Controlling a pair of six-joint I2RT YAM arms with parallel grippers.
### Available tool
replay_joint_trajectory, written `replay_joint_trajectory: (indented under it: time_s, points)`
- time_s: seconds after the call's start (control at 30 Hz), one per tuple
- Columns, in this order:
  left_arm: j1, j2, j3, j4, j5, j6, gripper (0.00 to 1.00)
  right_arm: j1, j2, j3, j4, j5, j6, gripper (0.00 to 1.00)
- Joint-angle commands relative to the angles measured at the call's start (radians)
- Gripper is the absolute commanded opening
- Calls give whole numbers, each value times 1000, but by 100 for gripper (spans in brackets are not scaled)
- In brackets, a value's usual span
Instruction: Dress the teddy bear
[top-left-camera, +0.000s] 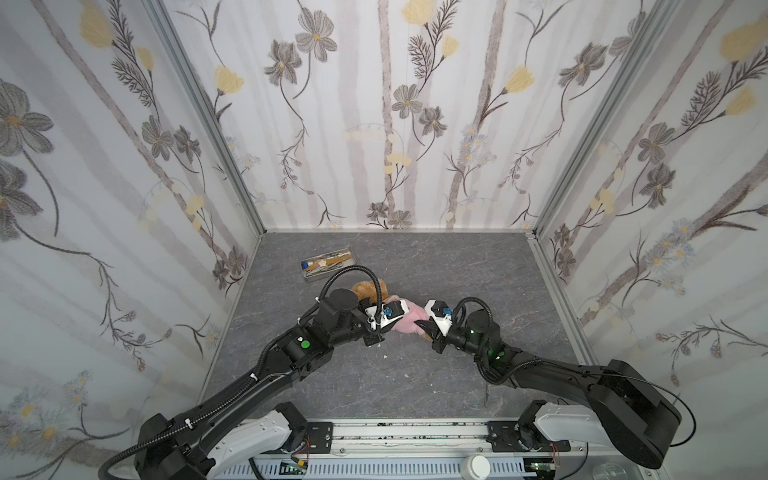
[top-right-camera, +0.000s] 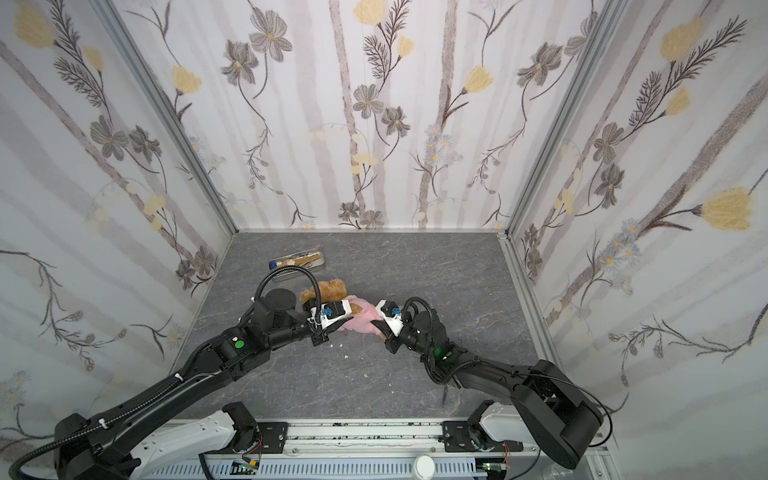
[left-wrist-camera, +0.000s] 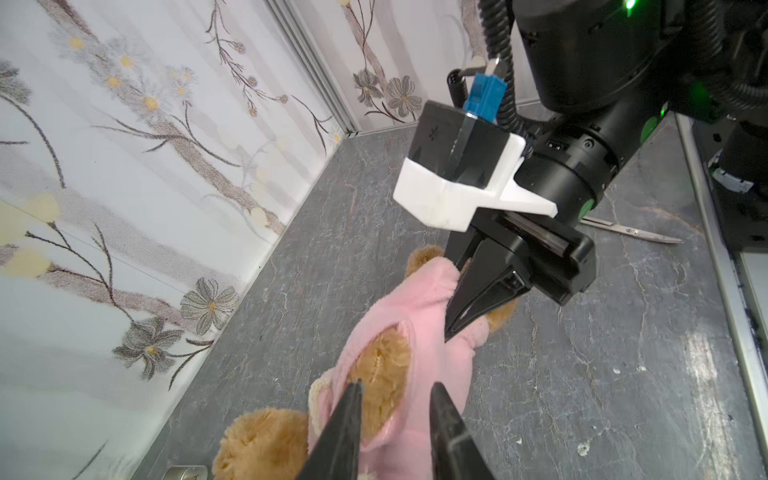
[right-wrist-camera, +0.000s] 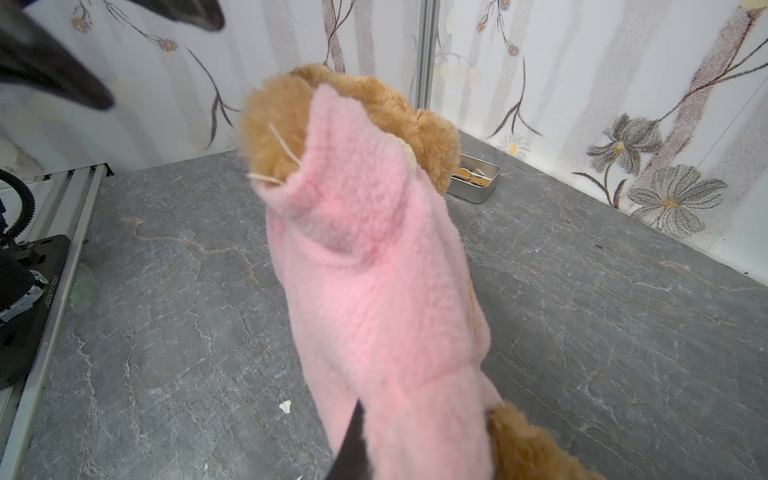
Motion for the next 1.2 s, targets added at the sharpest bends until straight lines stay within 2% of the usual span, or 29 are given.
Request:
replay_joint_trajectory:
  time_s: [0.0, 0.57, 0.9, 1.17]
  points:
    - [-12, 29, 28, -24, -62, 79, 29, 5, -3, 13, 24, 9, -14, 0]
    - [-27, 143, 74, -36, -155, 166, 24, 11, -6, 14, 10, 0, -25, 0]
    - [-28, 210, 105, -32, -174, 180, 30, 26, -7, 23, 23, -24, -42, 0]
    - [-21, 289, 108, -32, -128, 121, 32, 29, -12, -23, 189, -74, -73, 0]
